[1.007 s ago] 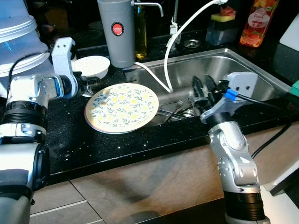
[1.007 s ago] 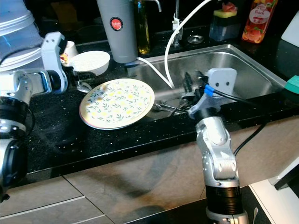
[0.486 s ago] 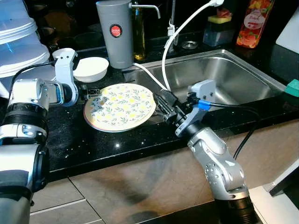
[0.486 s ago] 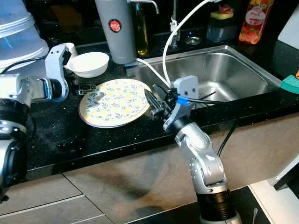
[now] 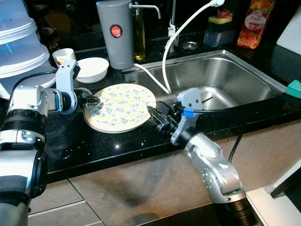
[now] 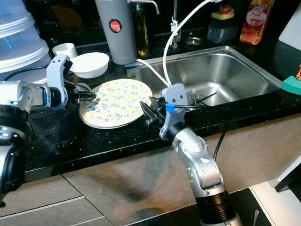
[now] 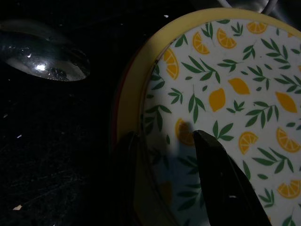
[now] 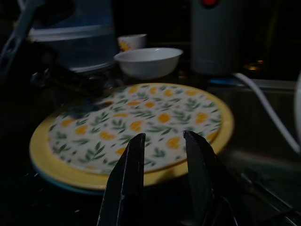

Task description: Kitchen organization

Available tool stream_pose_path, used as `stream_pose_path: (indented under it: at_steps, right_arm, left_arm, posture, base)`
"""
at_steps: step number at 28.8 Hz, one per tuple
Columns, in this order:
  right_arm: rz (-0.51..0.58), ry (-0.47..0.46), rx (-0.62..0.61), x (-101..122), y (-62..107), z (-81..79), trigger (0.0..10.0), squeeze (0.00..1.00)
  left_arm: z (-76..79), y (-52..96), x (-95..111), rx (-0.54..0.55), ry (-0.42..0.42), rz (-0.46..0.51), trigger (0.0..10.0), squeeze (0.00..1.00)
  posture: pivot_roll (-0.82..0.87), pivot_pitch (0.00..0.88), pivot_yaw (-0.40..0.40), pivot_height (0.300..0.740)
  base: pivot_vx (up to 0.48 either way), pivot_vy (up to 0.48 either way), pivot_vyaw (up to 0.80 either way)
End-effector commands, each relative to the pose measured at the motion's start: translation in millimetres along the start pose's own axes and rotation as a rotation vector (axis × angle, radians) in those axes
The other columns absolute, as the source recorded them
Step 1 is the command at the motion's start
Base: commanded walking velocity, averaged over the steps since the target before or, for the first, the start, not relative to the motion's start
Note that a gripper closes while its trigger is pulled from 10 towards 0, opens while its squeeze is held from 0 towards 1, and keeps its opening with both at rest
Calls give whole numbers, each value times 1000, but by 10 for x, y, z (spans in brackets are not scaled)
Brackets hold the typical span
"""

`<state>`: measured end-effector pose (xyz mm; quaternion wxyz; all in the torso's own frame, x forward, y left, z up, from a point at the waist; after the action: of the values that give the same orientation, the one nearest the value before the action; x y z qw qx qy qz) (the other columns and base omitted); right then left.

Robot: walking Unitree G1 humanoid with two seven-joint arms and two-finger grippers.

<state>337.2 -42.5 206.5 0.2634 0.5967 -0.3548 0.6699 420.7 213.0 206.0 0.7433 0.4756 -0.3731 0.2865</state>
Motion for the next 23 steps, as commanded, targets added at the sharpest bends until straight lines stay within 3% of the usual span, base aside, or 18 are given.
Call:
stream_pose_path:
  at_steps: [1,6,7,9,10,20,23]
  right_arm:
    - [-37,5,29,-70,-53,-85,10000,0]
    - [-38,7,44,-80,-76,-136,10000,0]
    - [-36,6,42,-77,-80,-135,10000,0]
    - [-33,6,36,-76,-85,-126,10000,0]
    - [-32,6,32,-75,-84,-118,10000,0]
    - [-23,10,5,-66,-72,-57,10000,0]
    - [-18,11,2,-56,-80,-40,10000,0]
  left_arm:
    - [-65,-63,-197,22,38,-57,10000,0]
    - [-16,-117,-259,0,64,-66,10000,0]
    - [10,-141,-273,-8,68,-67,4314,0]
    - [43,-170,-287,-14,70,-66,1843,0]
    - [49,-181,-286,-12,72,-62,0,0]
    - [63,-219,-269,-7,120,-34,0,0]
    - [108,-157,-59,-55,185,55,0,0]
  posture:
    - [7,49,59,740]
    - [7,49,59,740]
    - [7,49,59,740]
    - [7,49,59,740]
    - [7,49,59,740]
    - [3,44,61,740]
    - [9,33,59,740]
  base:
    - [0,0,0]
    - [0,0,0]
    - [0,0,0]
    - [0,0,0]
    - [0,0,0]
    - [0,0,0]
    - [0,0,0]
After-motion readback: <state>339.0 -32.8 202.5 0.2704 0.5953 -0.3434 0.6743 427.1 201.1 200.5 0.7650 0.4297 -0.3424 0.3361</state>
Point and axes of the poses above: a point about 5 cm out from each wrist's last joint towards the gripper, its own y axis pointing back from the gripper into the wrist, its own x axis along the axis of the wrist's last joint, z = x × y, the point moved 5 cm from there along -y, pointing out of the wrist towards the gripper
